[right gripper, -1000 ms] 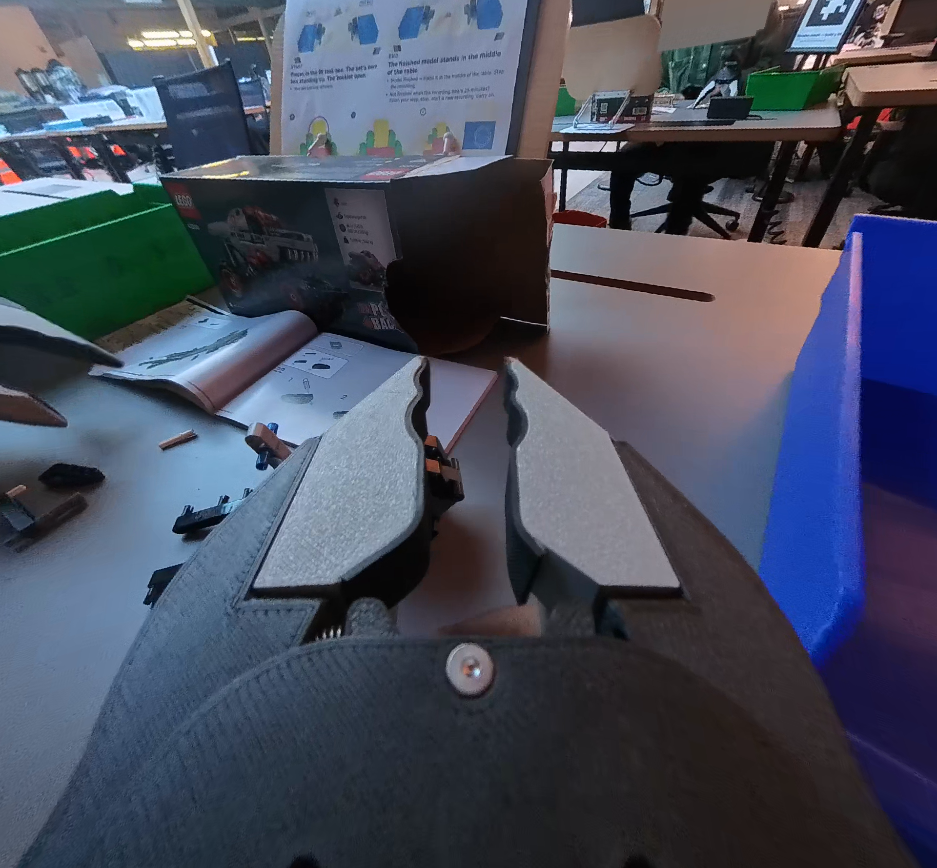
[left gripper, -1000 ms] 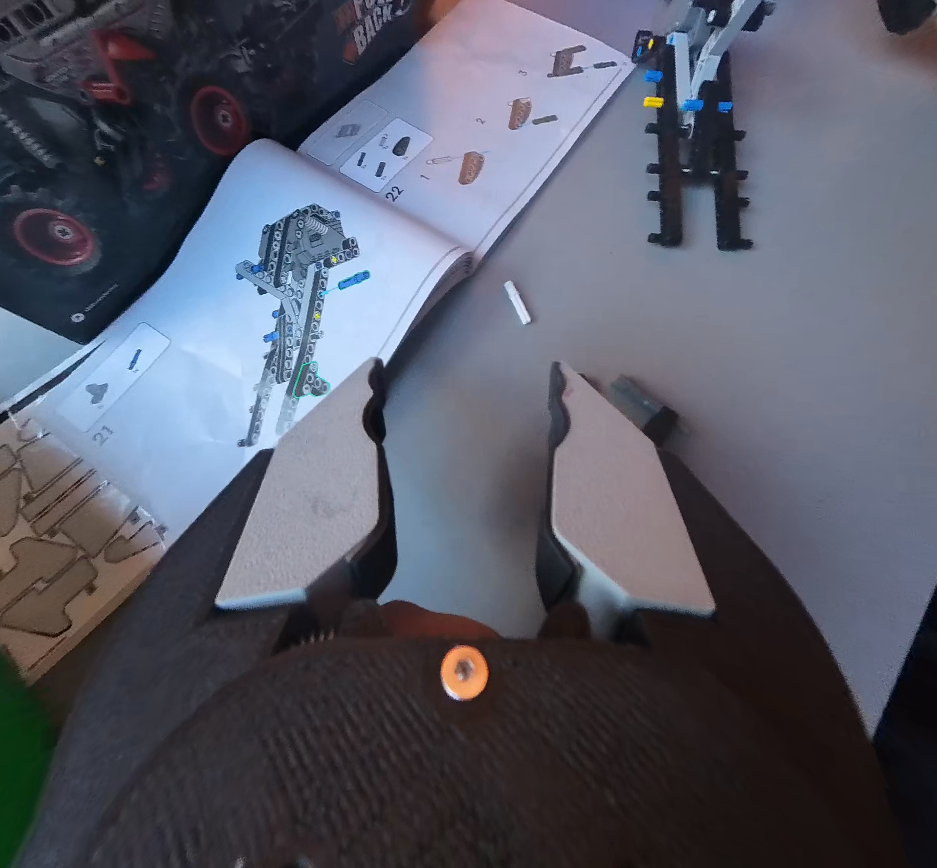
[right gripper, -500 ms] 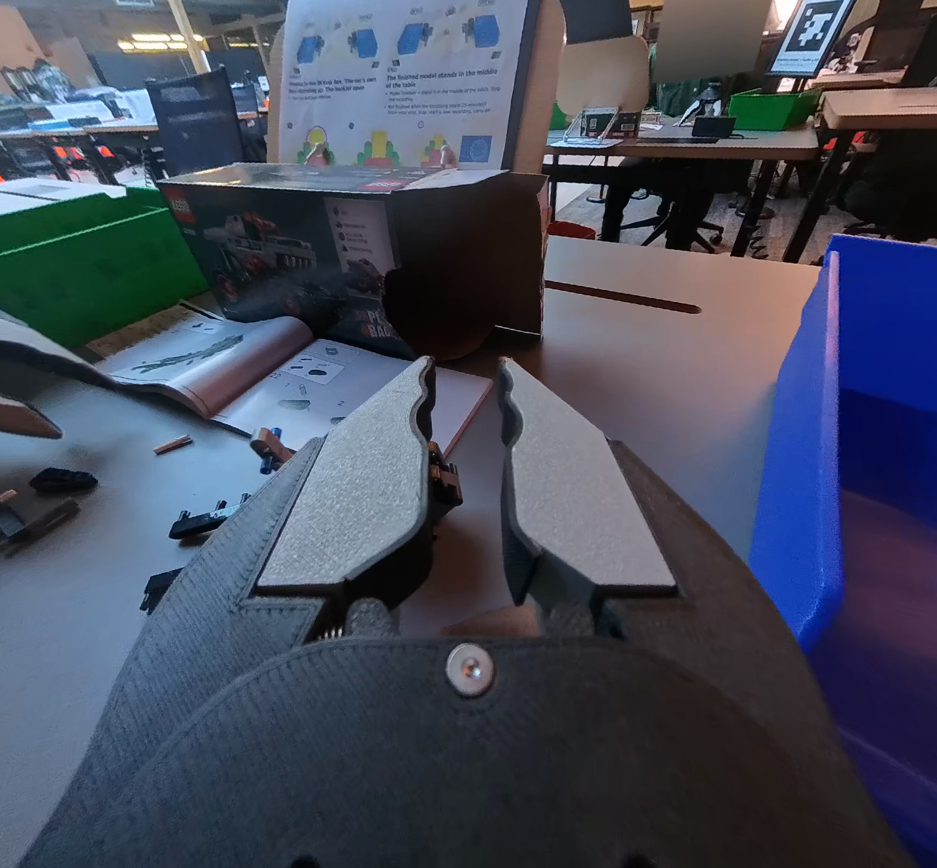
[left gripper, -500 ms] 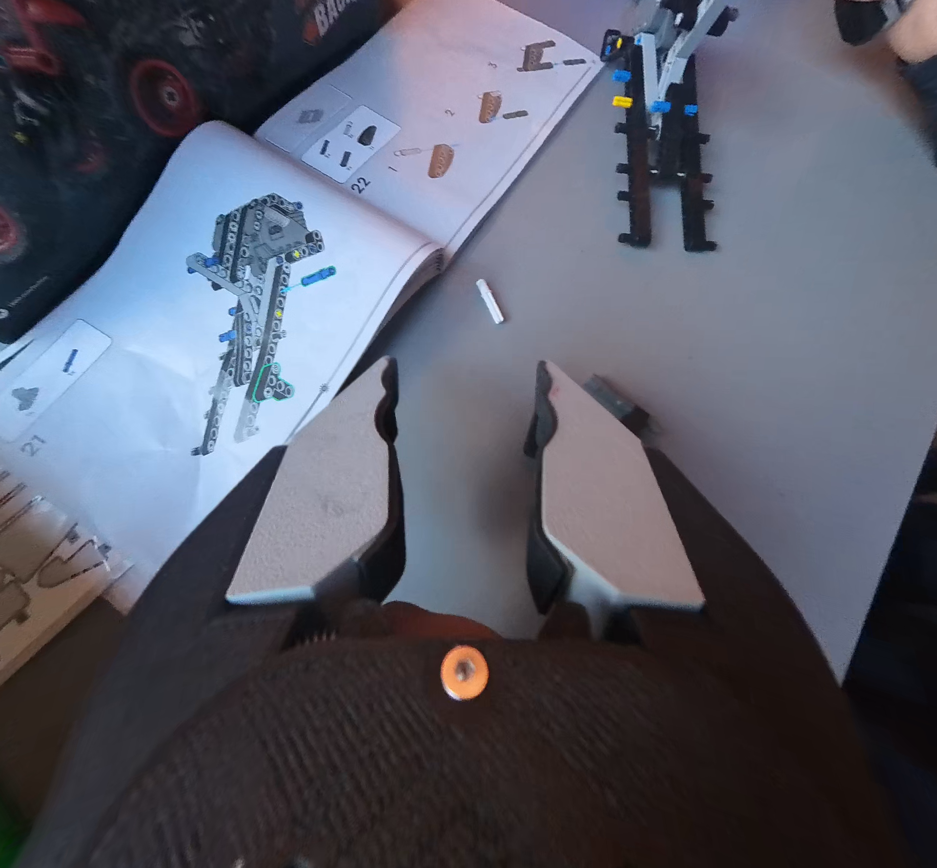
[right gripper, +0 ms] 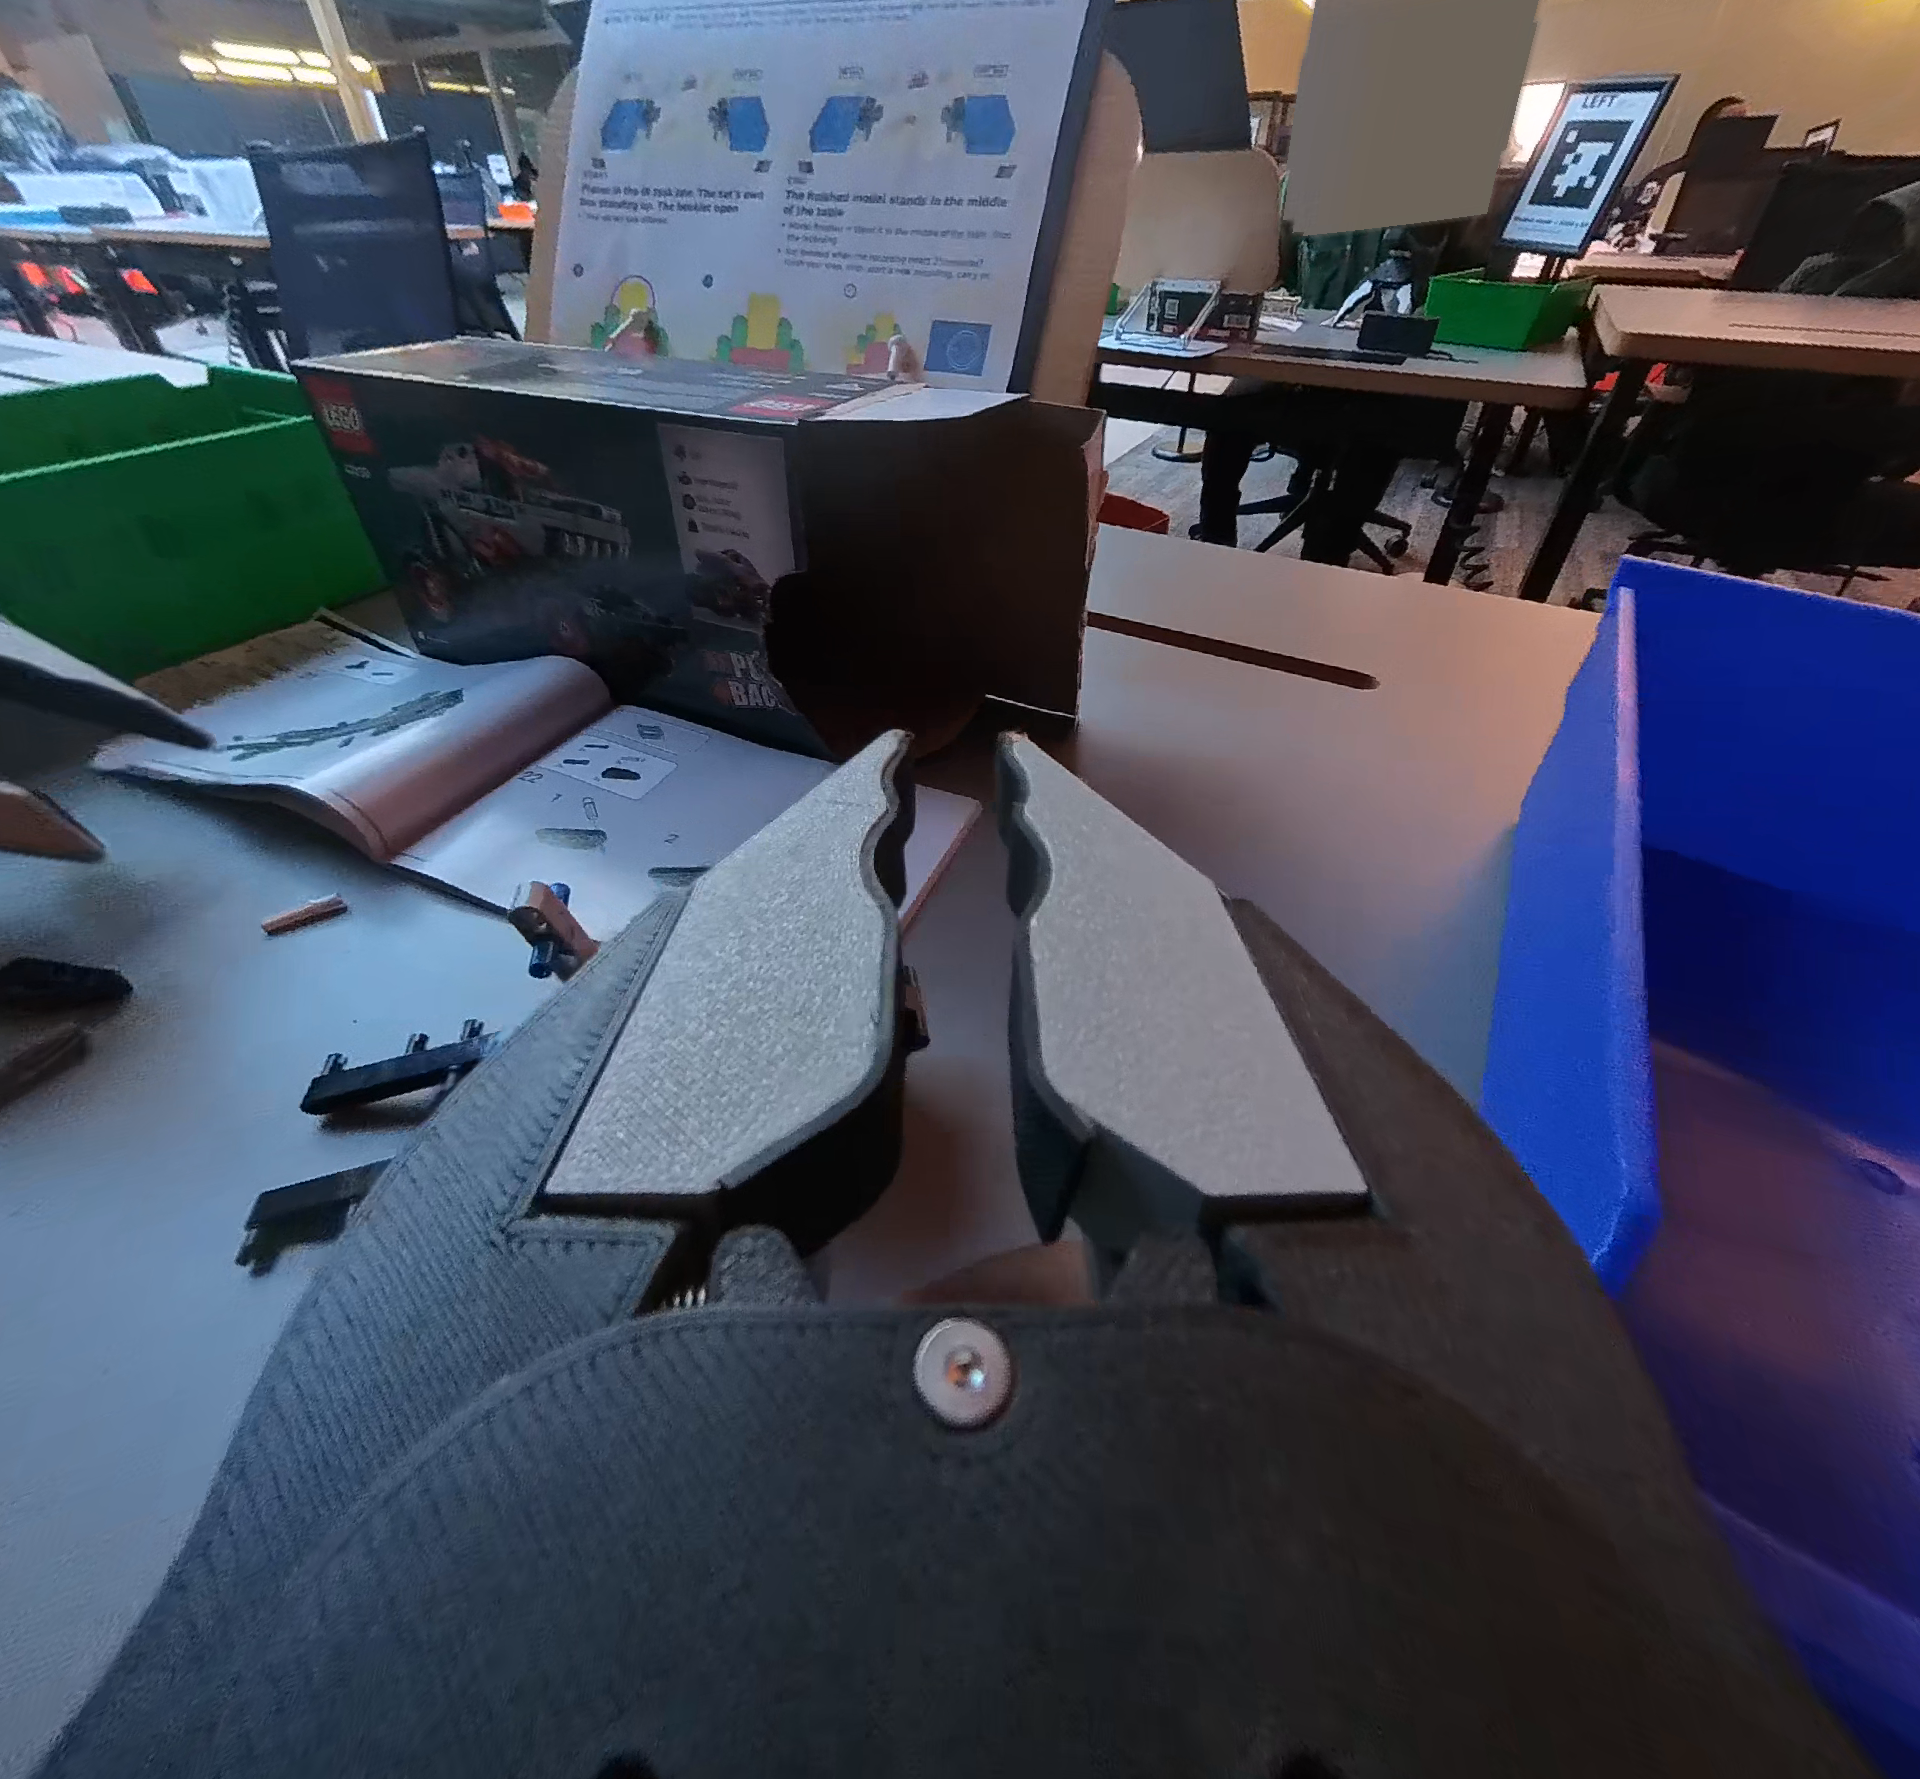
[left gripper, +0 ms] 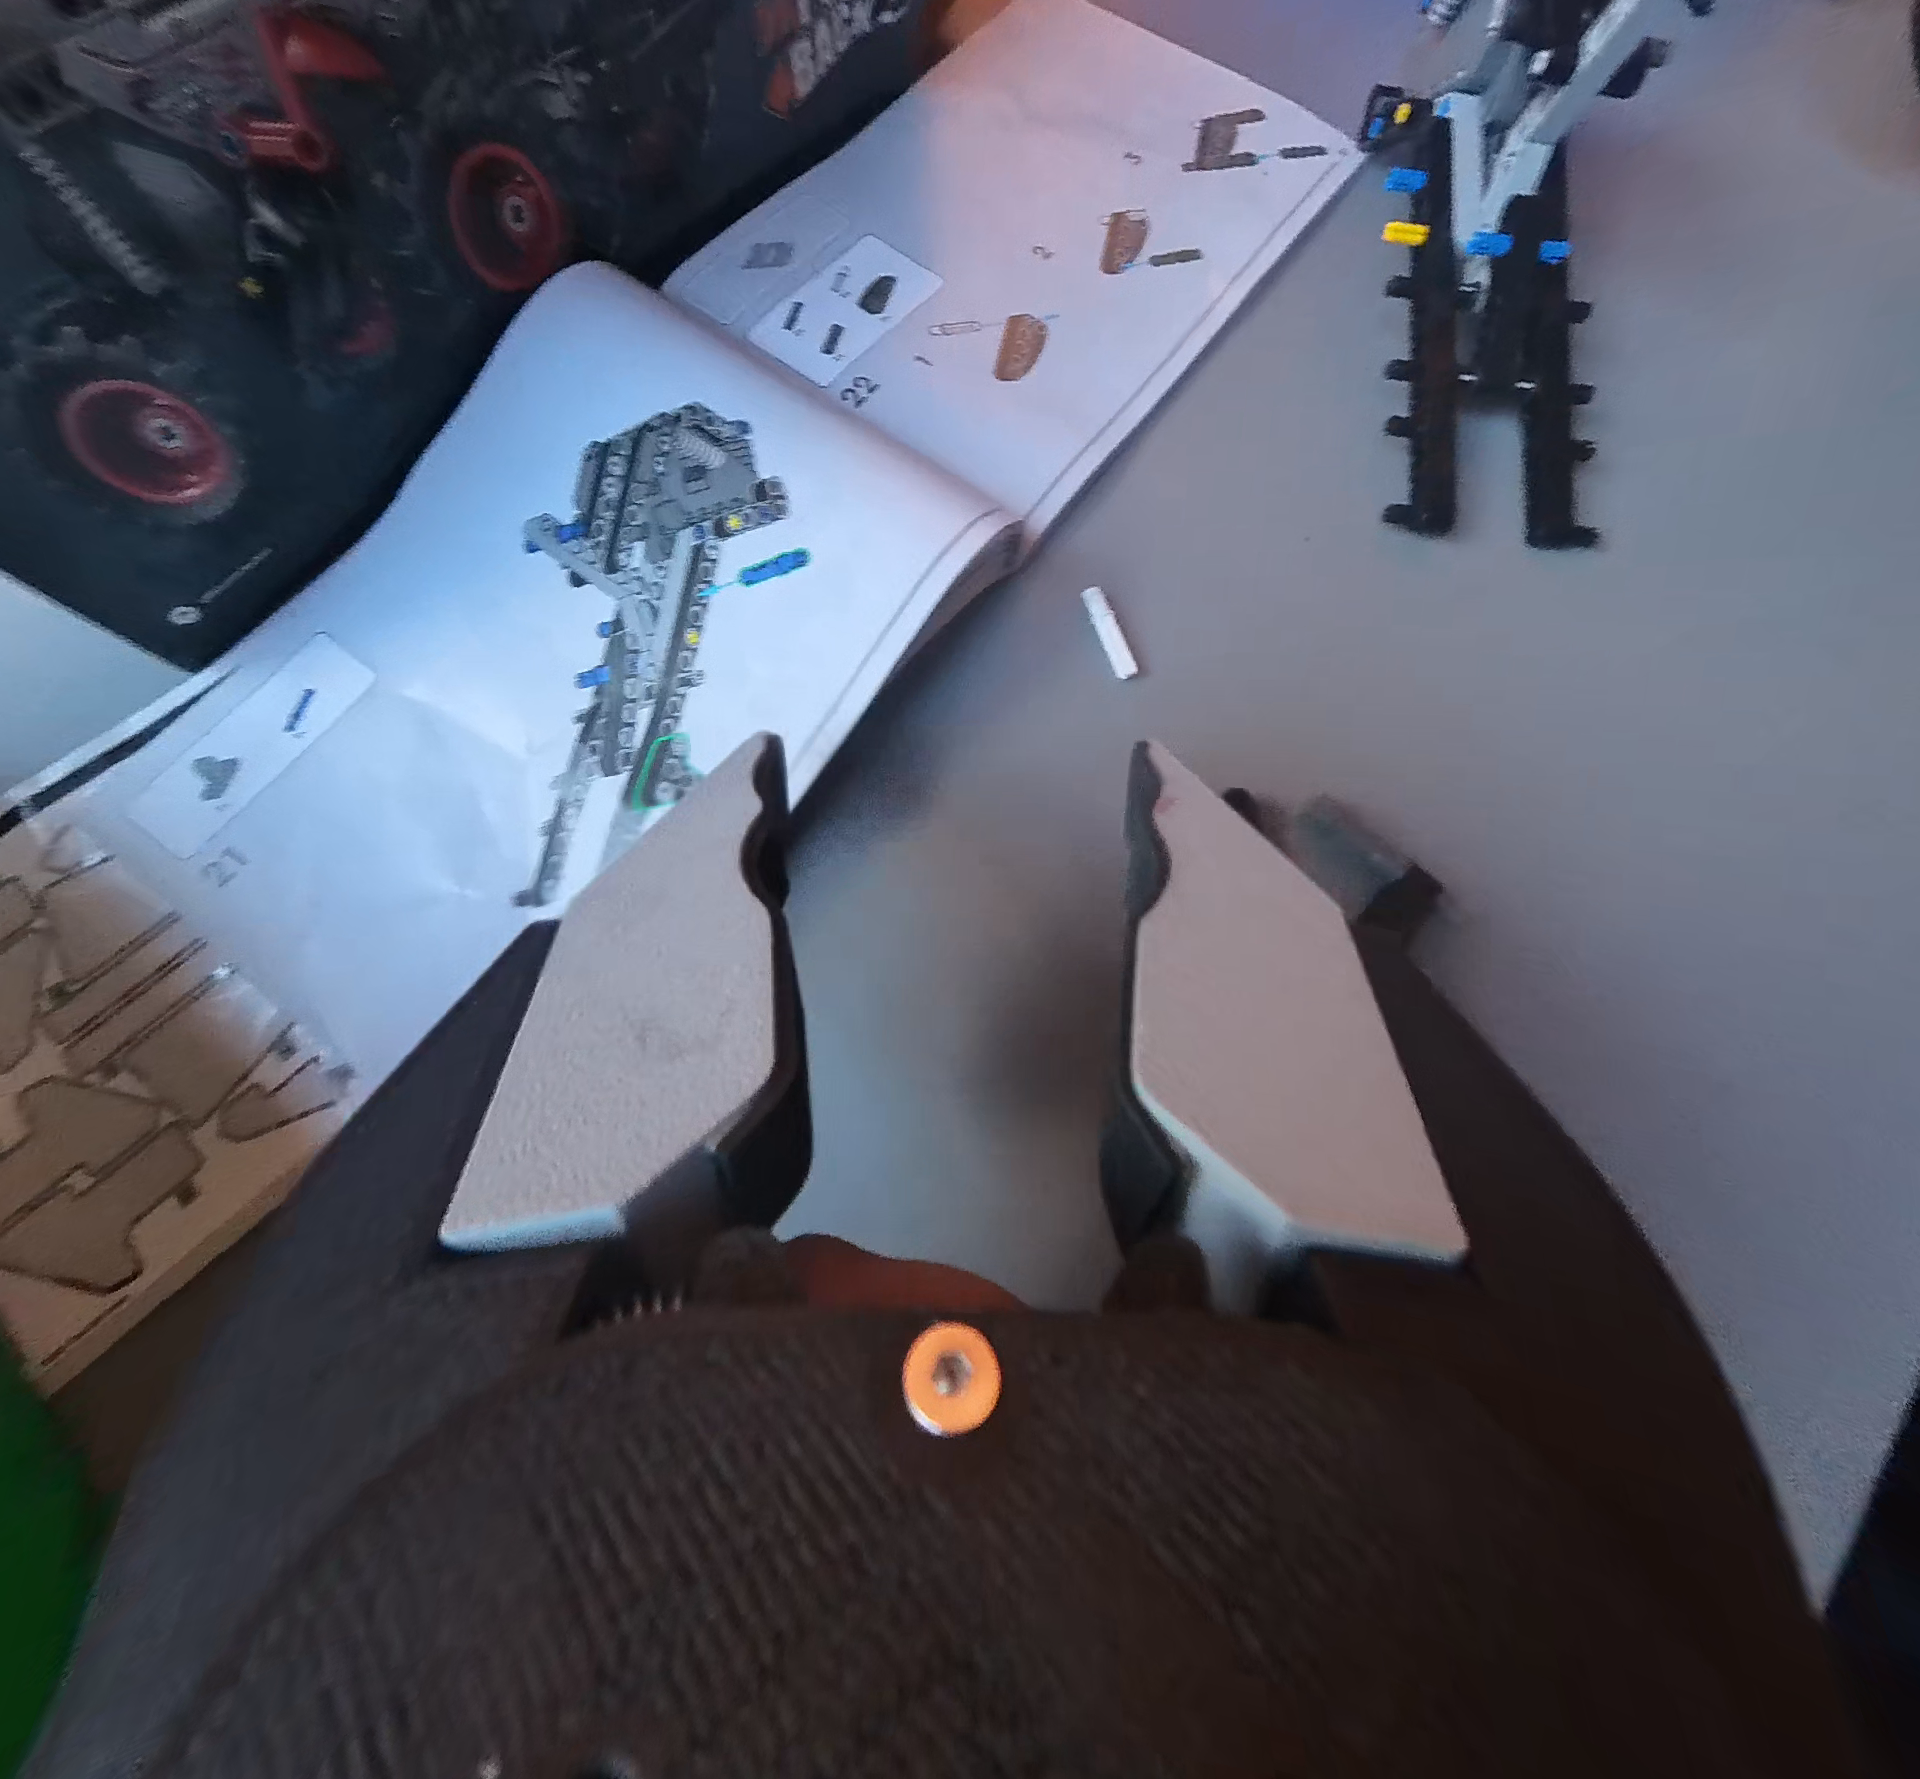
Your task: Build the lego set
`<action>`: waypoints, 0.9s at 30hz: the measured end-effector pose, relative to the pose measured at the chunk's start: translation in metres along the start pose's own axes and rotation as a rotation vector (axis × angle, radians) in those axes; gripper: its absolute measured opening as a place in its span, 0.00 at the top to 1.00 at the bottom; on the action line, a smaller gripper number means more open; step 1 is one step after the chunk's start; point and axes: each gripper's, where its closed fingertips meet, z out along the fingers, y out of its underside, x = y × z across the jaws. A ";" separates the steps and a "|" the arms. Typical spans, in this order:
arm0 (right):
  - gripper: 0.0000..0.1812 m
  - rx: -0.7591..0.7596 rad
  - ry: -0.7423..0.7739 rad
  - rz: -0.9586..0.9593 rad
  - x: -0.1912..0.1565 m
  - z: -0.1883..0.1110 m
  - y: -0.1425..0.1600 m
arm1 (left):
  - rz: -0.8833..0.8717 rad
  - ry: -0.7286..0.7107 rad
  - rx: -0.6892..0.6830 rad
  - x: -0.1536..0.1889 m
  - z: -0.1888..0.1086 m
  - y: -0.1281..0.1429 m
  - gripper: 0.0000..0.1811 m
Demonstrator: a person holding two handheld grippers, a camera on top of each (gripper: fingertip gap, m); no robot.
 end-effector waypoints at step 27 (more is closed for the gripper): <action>0.95 -0.025 0.042 -0.011 0.008 0.003 0.007 | 0.018 -0.137 0.053 -0.032 -0.014 -0.010 0.64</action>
